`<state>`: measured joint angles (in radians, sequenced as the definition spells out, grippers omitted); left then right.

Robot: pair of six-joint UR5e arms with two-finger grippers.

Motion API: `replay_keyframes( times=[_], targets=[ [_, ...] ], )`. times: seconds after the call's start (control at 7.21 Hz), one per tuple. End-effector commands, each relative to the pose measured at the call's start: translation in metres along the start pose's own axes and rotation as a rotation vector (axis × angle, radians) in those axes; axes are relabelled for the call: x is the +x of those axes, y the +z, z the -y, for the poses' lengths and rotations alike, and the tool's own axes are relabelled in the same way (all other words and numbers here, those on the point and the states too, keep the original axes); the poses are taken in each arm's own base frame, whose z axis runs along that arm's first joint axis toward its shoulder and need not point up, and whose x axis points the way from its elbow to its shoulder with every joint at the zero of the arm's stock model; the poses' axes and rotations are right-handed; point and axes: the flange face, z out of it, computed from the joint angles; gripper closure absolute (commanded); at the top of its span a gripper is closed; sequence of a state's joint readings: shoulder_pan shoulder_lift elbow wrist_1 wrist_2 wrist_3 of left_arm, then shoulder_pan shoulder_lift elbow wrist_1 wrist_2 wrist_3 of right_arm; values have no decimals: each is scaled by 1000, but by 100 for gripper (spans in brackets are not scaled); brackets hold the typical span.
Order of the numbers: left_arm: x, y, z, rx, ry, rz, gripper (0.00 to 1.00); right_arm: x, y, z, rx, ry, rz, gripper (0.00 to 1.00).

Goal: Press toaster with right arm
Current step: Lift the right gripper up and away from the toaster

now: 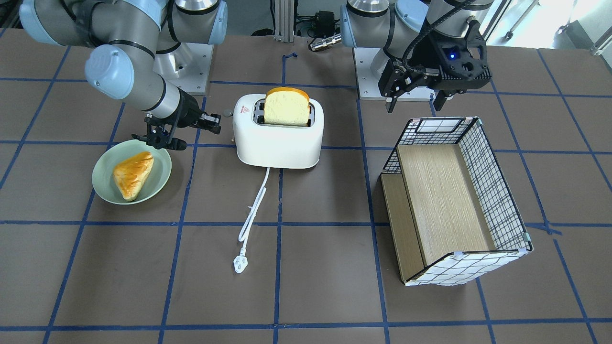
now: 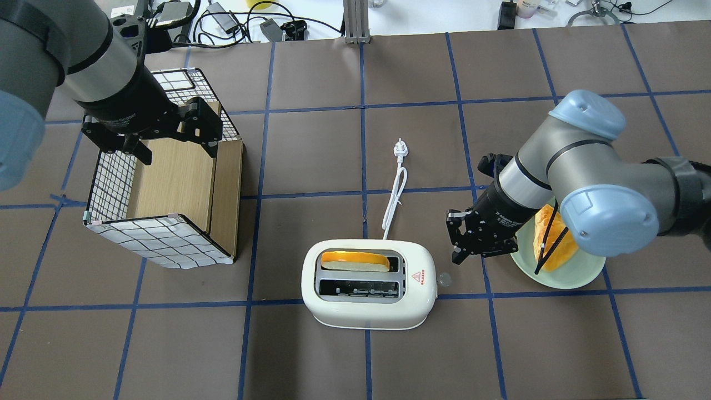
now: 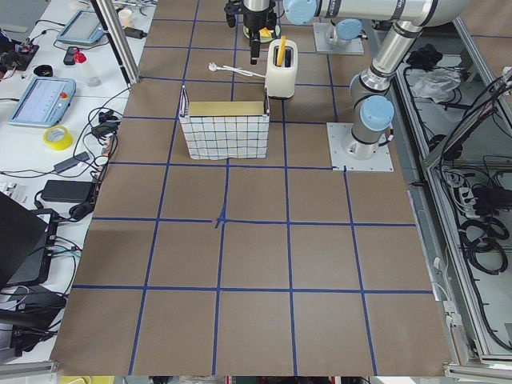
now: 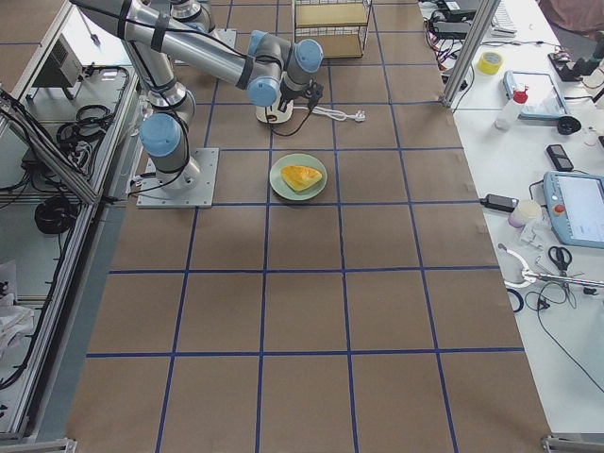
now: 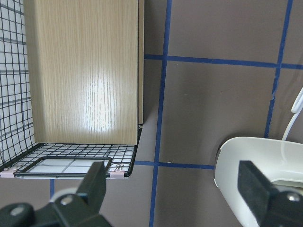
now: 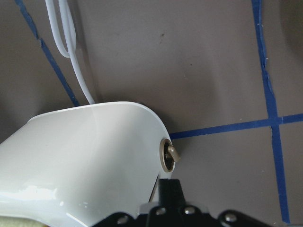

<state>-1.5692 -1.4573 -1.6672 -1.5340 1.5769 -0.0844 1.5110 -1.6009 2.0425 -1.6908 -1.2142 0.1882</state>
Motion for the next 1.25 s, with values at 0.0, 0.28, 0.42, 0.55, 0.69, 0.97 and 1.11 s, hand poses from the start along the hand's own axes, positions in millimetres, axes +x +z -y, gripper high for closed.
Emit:
replay_keyframes(
  times=[0.0,0.28,0.42,0.55,0.69,0.97,1.11],
  targets=[
    [0,-1,0,1,0,0,0,-18,-50,-1,8,4,-4,100],
    [0,0,0,0,0,0,0,-32,-109,-4,76,-14,-83,95],
    [0,-1,0,1,0,0,0,-38,-138,-5,134,-30,-116,88],
    [0,-1,0,1,0,0,0,-41,-158,-5,194,-59,-152,70],
    [0,0,0,0,0,0,0,-46,-174,-4,243,-73,-157,54],
    [0,0,0,0,0,0,0,-49,-196,-1,318,-158,-212,9],
    [0,-1,0,1,0,0,0,-50,-202,-1,326,-227,-231,0]
  ],
)
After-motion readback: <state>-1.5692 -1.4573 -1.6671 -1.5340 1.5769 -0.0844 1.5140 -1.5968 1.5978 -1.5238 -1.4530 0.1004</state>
